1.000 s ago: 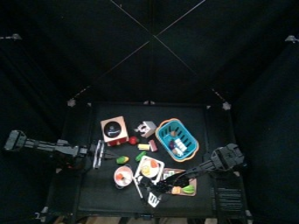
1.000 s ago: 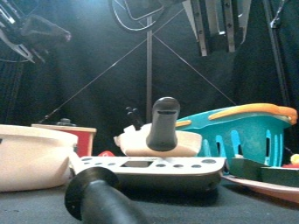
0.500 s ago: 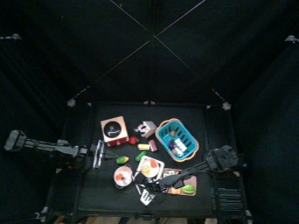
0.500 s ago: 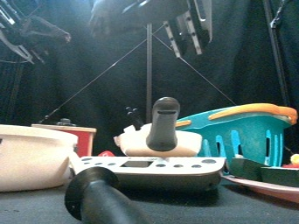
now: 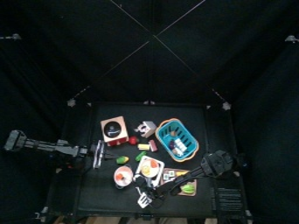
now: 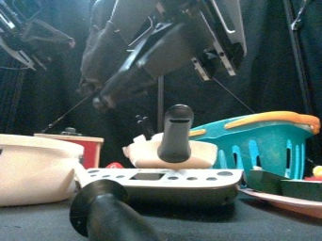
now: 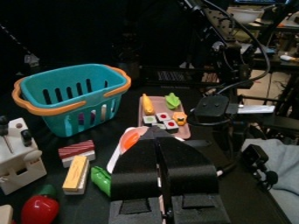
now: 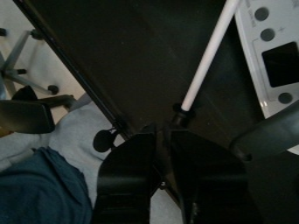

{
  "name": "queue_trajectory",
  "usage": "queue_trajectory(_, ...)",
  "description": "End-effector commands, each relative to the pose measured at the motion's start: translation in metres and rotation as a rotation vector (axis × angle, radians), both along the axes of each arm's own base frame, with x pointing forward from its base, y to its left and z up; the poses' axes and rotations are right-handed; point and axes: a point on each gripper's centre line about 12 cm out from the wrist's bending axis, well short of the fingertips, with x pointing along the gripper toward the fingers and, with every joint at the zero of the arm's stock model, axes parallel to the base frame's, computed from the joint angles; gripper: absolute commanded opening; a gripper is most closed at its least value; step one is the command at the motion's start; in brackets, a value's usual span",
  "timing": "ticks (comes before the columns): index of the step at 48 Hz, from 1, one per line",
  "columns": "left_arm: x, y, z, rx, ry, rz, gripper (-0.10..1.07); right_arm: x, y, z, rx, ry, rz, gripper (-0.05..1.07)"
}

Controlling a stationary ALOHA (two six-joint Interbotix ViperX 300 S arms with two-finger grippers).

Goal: Grab sharpener

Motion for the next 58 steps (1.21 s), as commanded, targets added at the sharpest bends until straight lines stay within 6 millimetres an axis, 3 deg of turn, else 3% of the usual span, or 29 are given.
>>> queue_trajectory(1, 0.002, 0.0, 0.004, -0.002, -0.011, 0.002, 0.18, 0.004, 0.003, 0.023, 0.019, -0.045, 0.001, 0.64)
queue_trajectory(35, 0.001, 0.0, 0.001, -0.002, -0.004, 0.002, 0.18, 0.01, -0.001, -0.013, -0.05, 0.053, -0.003, 0.81)
queue_trajectory(58, 0.0, 0.001, -0.001, -0.005, 0.002, 0.004, 0.18, 0.013, 0.0, -0.028, -0.066, 0.086, -0.006, 0.79)
